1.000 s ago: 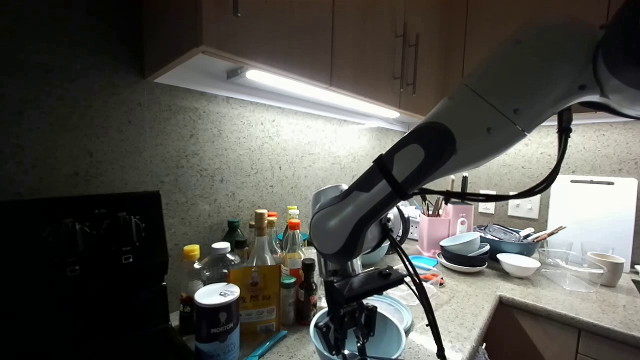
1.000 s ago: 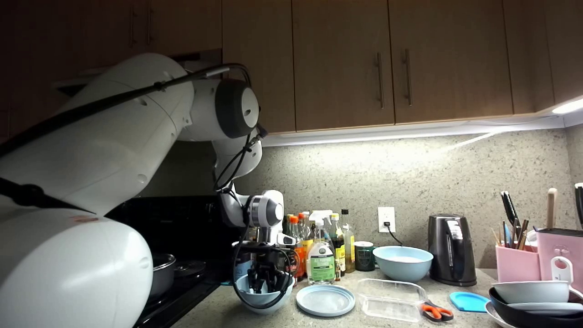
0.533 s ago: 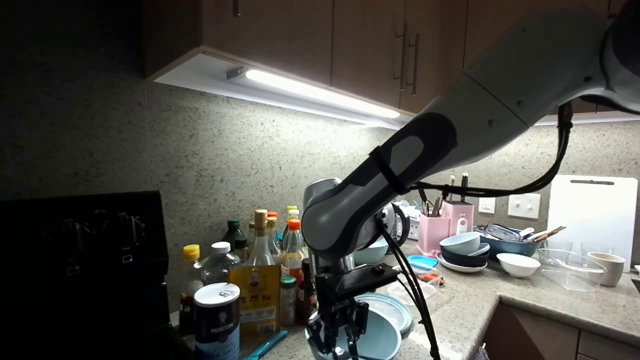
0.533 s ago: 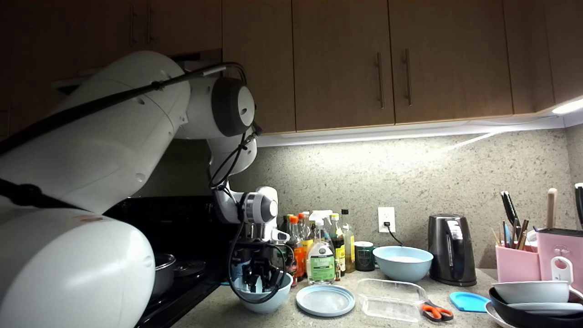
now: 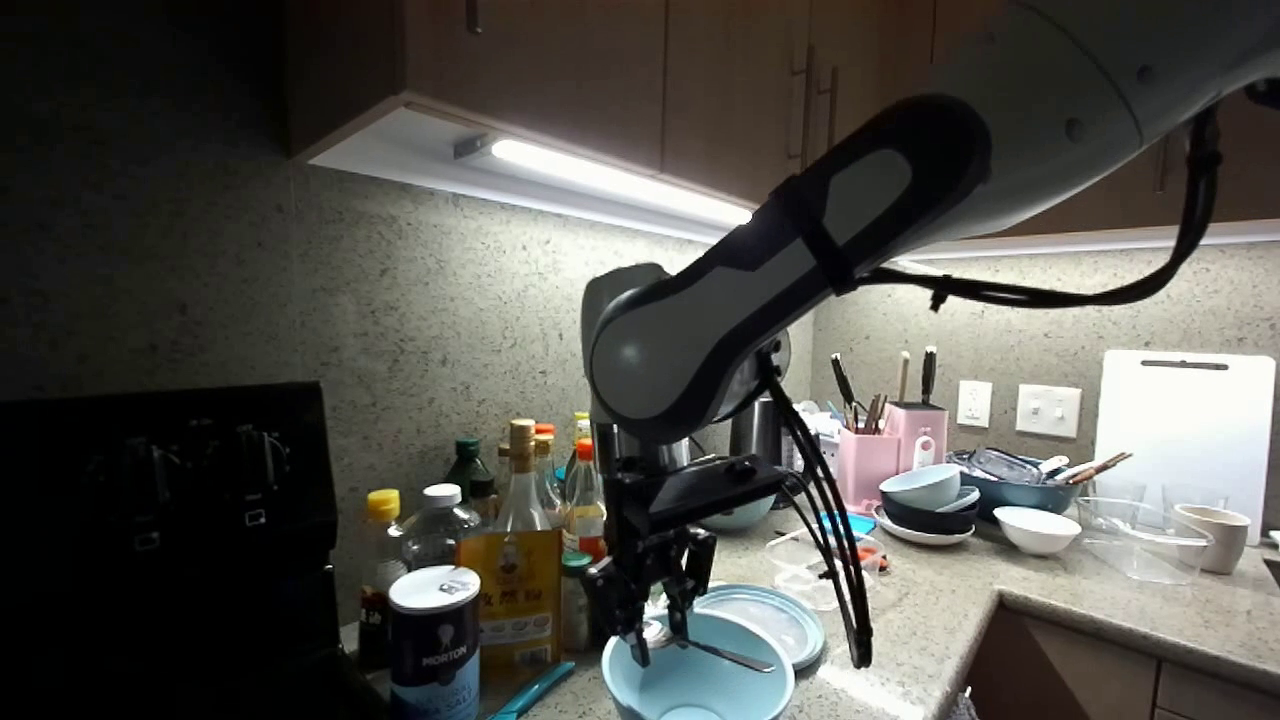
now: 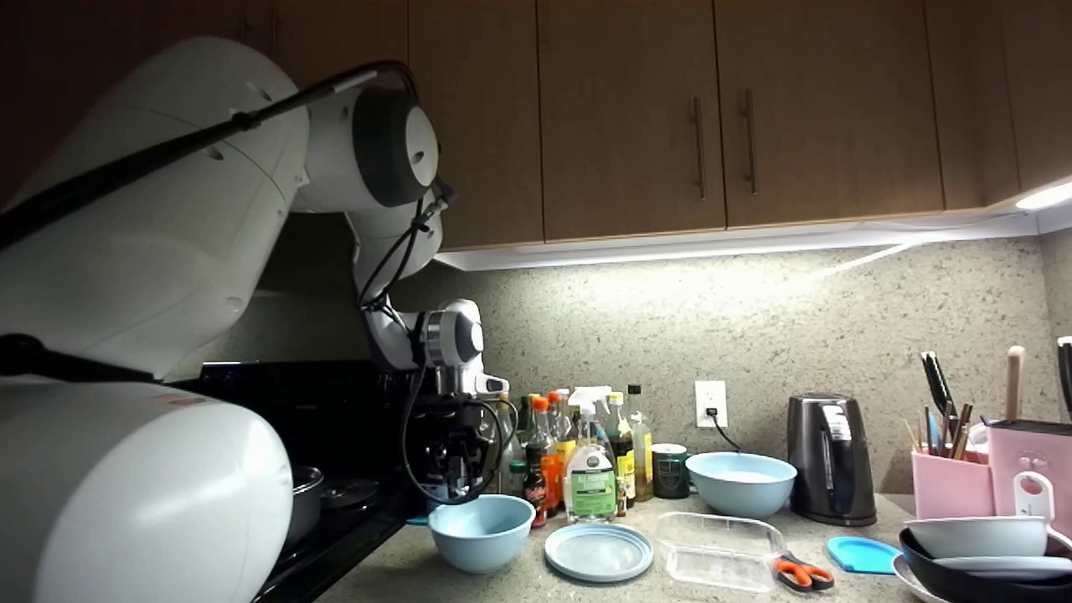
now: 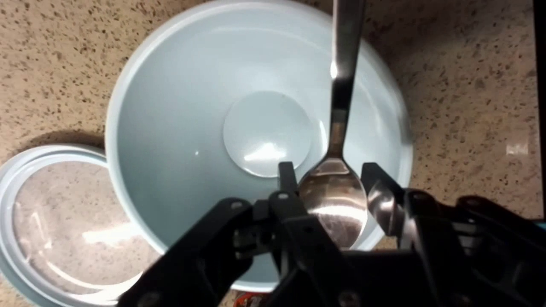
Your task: Put the spoon on the blue plate
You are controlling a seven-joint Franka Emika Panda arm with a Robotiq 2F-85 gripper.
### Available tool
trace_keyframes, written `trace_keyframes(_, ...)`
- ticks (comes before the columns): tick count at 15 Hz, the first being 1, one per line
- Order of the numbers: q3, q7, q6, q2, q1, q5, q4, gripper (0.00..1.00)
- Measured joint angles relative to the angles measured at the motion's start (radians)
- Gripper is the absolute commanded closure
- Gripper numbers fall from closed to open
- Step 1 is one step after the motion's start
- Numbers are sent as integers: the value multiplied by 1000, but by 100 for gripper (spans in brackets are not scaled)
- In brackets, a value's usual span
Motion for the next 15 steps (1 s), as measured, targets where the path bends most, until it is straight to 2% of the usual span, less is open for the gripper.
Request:
trace_keyframes(6, -40, 161, -5, -161, -7, -134, -110, 82)
trace_keyframes(10, -53, 185, -25, -255, -61, -165, -196, 82)
trace_keyframes(11, -53, 181, -20, -271, -82, -165, -216, 57)
trace_keyframes(15, -52, 147, 18, -292, -131, -157, -266, 57)
